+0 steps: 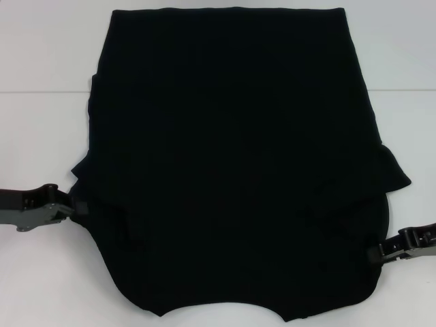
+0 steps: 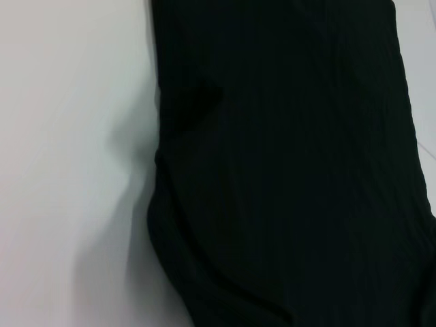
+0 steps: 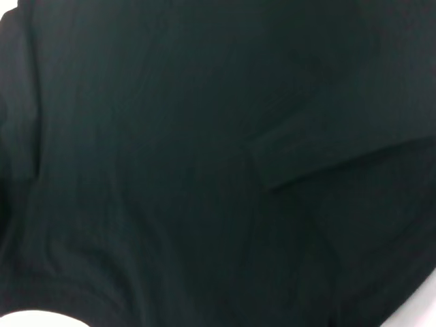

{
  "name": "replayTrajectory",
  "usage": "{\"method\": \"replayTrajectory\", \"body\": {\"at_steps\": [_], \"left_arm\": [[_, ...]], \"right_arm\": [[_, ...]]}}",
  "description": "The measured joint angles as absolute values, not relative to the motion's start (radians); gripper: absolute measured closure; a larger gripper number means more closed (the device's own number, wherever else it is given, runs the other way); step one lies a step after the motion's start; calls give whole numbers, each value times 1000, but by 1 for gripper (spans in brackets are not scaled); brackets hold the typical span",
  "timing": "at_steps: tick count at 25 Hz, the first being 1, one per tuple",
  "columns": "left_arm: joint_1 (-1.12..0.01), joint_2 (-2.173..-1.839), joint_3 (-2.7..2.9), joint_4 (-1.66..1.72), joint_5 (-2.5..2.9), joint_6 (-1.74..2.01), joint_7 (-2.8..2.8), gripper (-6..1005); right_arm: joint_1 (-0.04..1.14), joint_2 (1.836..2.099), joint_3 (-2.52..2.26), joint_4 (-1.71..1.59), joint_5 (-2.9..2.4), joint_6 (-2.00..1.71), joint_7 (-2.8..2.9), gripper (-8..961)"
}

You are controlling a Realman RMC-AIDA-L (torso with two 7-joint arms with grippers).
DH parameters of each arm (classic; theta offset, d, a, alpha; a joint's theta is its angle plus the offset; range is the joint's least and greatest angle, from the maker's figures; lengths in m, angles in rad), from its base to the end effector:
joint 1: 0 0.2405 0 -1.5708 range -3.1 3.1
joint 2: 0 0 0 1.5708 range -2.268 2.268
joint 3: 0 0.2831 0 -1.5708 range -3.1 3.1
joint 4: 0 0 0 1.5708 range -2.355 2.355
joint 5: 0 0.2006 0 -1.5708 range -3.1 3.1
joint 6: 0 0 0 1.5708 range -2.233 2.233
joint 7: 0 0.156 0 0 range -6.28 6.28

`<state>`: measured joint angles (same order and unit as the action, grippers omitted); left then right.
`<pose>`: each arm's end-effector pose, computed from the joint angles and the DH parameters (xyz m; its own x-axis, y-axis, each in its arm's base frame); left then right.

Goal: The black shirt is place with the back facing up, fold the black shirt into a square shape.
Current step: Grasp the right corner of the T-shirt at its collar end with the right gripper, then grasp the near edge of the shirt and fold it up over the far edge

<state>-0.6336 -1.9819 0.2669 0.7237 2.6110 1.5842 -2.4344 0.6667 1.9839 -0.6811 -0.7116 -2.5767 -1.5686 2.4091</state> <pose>-0.3378 0.3527 0.0403 -0.0081 0.9260 0.3774 0.9998 0.0004 0.0204 0.3140 0.3548 0.0054 0.2559 -0.9632 -0.0821 -0.9584 -0.2417 -0.1522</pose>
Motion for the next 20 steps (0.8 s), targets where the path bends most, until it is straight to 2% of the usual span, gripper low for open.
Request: {"method": "replayTrajectory", "body": {"at_steps": [10,16,20], "left_arm": [[-638,-1982,267,724,2610,1585,-2434,955],[-639,-1982,278,724,2608,1619,-2415,955],[-644,-1982,307,724,2608,1706,-2380,955]], "right_arm": [[658,1982,-682,-710,-2583,-1568,2411,685],[650,1975,-677,-715,-2584,-1589,2414,889],[618,1956,-676,-739,-2585,-1640,2424,908]]}}
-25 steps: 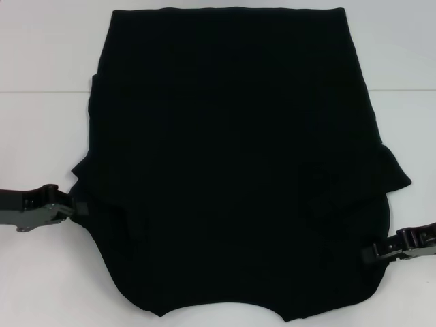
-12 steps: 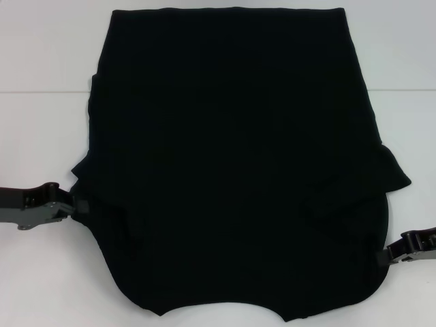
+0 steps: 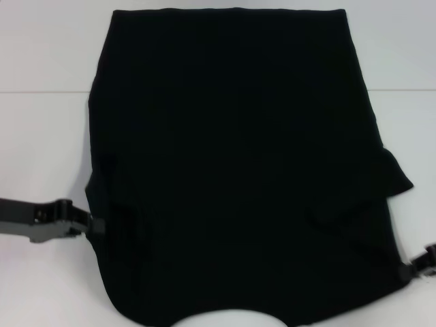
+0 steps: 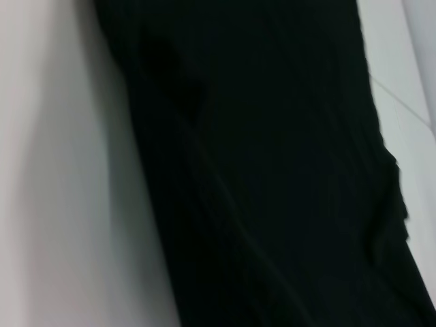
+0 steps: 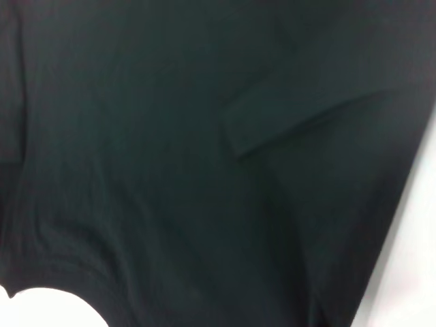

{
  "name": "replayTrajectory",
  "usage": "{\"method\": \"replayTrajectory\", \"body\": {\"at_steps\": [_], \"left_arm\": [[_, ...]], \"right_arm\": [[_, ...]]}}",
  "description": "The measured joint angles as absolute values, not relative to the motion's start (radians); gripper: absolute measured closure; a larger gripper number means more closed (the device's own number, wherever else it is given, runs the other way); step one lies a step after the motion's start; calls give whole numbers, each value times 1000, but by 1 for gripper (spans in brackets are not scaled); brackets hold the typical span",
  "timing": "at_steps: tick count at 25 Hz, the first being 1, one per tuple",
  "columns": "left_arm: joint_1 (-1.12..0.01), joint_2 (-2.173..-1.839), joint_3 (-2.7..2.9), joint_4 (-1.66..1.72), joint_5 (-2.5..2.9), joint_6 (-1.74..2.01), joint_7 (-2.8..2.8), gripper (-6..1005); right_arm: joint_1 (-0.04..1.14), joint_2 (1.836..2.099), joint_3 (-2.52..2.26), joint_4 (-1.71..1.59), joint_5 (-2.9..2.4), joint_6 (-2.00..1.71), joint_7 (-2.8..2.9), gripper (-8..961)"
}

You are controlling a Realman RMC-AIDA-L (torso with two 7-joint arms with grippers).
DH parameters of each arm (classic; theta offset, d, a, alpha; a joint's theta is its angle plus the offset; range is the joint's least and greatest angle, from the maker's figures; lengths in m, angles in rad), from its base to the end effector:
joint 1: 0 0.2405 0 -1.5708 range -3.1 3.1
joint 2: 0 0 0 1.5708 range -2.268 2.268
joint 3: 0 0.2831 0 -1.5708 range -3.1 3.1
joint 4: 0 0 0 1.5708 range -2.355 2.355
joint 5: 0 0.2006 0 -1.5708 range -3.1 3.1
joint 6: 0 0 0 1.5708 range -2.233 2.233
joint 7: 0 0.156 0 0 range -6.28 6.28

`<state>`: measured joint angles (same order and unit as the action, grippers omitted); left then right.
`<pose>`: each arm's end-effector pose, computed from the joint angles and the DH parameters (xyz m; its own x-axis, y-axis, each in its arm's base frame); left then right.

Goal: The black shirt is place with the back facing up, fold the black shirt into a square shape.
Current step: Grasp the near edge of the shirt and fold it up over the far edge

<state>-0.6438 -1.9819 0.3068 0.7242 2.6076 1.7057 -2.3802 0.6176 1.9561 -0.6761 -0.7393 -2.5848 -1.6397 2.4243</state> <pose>-0.3206 0.3417 0.0335 0.0829 0.9598 0.2682 0.9928 -0.1029 0.0615 0.3305 0.3367 0.0221 0.2015 -0.9778 -0.0567 -0.9699 -0.1912 -0.1506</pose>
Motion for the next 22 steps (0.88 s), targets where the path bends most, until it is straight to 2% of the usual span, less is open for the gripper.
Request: {"method": "replayTrajectory", "body": {"at_steps": [6,22], "left_arm": [[-635,-1982,351,740,2615,1811,-2374,955],[-625,-1989,402,756,2621,1894,-2379,954]], "right_arm": [[530,1946,-676,-837,-2585,-1723,2458,908],[429,1960,-634,-910,-2588,-1801,2457,908]]}}
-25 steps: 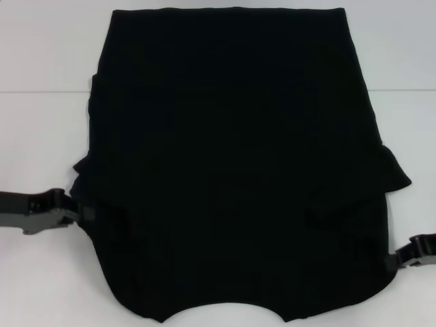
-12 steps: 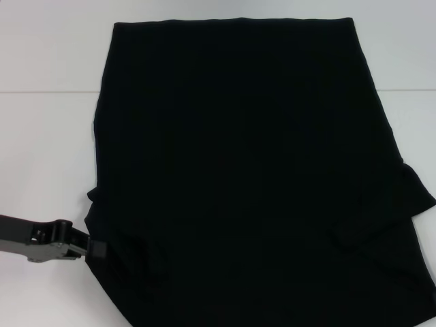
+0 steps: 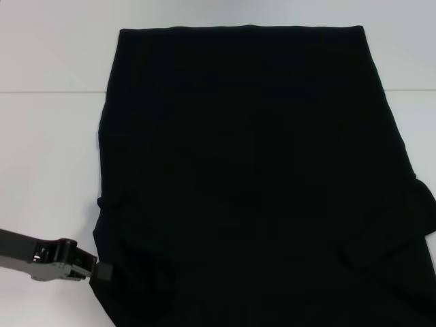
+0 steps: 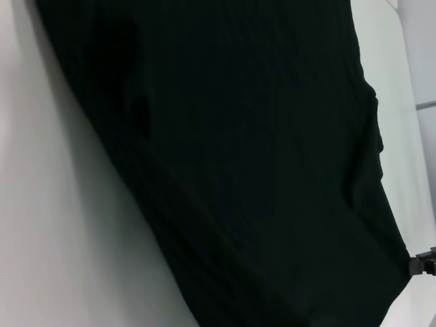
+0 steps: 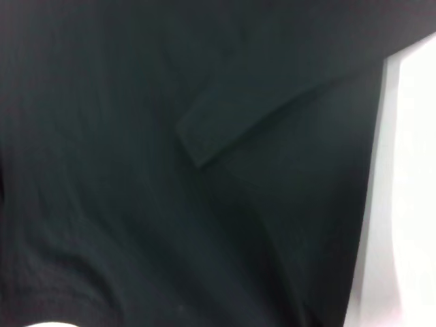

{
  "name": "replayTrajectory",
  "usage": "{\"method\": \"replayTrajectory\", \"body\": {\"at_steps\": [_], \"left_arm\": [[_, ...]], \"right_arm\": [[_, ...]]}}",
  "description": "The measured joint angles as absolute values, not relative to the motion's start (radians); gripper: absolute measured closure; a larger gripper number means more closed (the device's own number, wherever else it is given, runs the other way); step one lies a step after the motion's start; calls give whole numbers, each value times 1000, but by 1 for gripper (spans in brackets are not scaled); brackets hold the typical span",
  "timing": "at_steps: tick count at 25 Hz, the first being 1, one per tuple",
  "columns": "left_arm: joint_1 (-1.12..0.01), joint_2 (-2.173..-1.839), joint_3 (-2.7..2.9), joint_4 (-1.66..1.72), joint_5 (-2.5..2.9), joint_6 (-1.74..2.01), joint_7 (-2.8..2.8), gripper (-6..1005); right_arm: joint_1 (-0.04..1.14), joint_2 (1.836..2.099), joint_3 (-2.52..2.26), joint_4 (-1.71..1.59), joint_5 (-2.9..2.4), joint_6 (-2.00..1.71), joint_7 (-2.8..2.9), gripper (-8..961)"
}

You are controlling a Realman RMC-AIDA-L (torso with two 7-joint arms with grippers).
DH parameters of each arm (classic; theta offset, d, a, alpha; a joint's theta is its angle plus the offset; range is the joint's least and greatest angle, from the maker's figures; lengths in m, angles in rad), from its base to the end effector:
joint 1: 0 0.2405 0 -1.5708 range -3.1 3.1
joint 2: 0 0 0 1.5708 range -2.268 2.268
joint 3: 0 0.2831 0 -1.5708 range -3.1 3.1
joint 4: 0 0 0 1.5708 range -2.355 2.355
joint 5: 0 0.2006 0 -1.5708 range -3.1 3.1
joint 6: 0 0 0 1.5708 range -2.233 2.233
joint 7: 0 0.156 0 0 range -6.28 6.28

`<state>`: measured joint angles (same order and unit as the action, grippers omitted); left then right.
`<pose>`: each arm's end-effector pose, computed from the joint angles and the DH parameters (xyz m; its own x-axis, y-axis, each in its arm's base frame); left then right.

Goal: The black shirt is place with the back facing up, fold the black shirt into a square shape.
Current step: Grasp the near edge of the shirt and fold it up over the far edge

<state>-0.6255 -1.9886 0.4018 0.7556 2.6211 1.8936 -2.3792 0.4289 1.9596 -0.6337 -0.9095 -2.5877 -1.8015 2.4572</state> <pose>-0.3081 0.3110 0.0276 0.1372 0.9883 0.0667 0.9822 -0.1444 0.1198 0.3678 0.2721 0.0503 0.0488 -0.9970 -0.0603 -0.9898 -0.0402 -0.1367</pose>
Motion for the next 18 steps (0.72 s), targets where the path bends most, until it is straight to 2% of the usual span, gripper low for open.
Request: {"method": "replayTrajectory", "body": {"at_steps": [5,8,10,16,18], "left_arm": [[-659,-1977,382,726,2533,1889,-2372,955],[-698,-1962,381,669,2431,1829,-2381,955],[-722,-1958,379,637,2389,1744,-2406,955],[-813,-1961,392,552,2357,1427,-2456,955],[-846,-1972,396,530,2357,1307,-2457,955]], "right_arm": [[459,1956,-527,-921,-2547,-1840,2411,909],[522,1937,-426,-912,-2471,-1832,2384,909],[537,1934,-410,-910,-2459,-1809,2384,909],[632,1927,-383,-875,-2432,-1563,2402,909],[678,1929,-389,-802,-2418,-1390,2397,909]]}}
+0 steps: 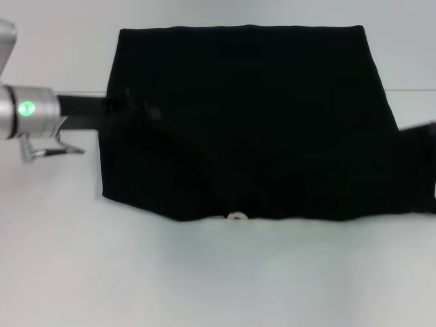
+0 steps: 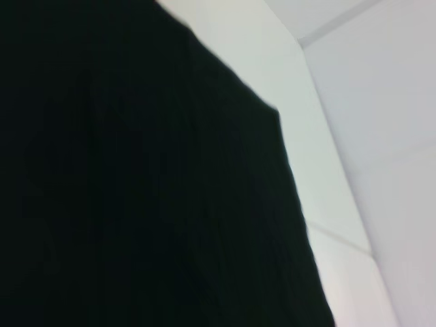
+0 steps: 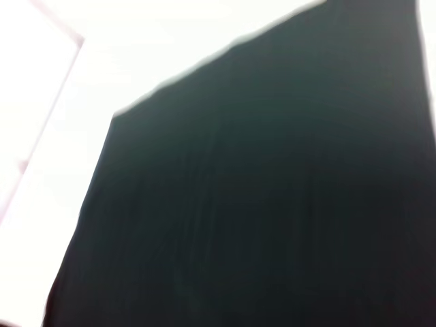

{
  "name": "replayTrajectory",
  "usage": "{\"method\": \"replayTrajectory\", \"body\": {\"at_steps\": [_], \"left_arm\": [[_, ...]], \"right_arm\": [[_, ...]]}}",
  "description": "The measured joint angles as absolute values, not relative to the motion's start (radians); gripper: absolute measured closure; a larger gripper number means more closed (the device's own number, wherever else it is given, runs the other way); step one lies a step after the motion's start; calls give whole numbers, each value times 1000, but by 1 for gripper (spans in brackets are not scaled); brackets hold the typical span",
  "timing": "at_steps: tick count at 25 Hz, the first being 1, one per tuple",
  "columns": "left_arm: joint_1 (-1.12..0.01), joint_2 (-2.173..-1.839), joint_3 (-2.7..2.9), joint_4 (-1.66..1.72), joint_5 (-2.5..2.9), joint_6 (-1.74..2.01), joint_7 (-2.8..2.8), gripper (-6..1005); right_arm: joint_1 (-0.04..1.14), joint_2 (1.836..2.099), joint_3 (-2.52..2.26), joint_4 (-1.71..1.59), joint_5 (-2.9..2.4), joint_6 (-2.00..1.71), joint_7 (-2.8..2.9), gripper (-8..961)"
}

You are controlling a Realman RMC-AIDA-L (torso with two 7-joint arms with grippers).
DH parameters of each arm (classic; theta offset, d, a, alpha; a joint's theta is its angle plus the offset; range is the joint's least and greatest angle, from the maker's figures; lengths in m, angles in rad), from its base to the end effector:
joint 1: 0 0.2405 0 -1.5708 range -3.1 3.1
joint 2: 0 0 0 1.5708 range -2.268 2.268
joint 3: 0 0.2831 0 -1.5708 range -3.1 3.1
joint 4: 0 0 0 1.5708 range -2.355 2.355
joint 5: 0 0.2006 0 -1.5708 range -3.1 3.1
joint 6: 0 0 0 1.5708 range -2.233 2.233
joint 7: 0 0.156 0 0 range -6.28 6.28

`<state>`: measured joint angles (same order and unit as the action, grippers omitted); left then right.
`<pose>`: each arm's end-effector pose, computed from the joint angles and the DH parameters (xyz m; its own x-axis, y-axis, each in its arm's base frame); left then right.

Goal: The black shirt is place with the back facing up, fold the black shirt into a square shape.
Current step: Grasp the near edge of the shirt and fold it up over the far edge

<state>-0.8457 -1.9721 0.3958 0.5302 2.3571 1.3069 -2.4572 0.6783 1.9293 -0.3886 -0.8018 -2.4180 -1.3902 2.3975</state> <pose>-0.2472 0.4445 0.0153 0.0728 0.8573 0.5097 0.9831 -0.1478 0.1082 0.3144 0.4151 0.0934 0.1937 -0.7815 -0.5930 -0.9807 -0.1383 -0.1381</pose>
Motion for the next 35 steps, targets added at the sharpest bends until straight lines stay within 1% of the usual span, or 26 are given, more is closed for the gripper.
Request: {"method": "replayTrajectory", "body": {"at_steps": [1,6,9,12,15,23,28,33,35], "left_arm": [[-857,-1979,397,525,2357,1265,-2457,955],[-878,-2028,490,501,2357,973,-2454,954],[-877,-2050,551,495,2352,860,-2434,954],[-877,-2063,570,501,2348,813,-2403,954],[-882,-2066,572,509,2331,786,-2390,954],[-923,-2061,578,500,2296,657,-2347,955],[-950,-2068,587,468,2296,574,-2315,954],[-955,-2072,635,449,2296,518,-2314,955],[-949,-2081,640,454,2296,498,-2318,955]], "right_arm": [[678,1929,-389,-802,-2418,-1390,2397,909],[751,1949,-469,-630,-2409,-1070,2366,909],[784,1966,-531,-553,-2409,-904,2359,909],[808,1984,-572,-532,-2408,-805,2358,909],[826,1995,-578,-543,-2407,-765,2358,908],[884,1986,-586,-538,-2406,-646,2358,906],[906,1998,-651,-519,-2405,-547,2358,905],[925,2012,-722,-469,-2405,-450,2358,904],[929,2017,-742,-455,-2405,-421,2357,903]]}}
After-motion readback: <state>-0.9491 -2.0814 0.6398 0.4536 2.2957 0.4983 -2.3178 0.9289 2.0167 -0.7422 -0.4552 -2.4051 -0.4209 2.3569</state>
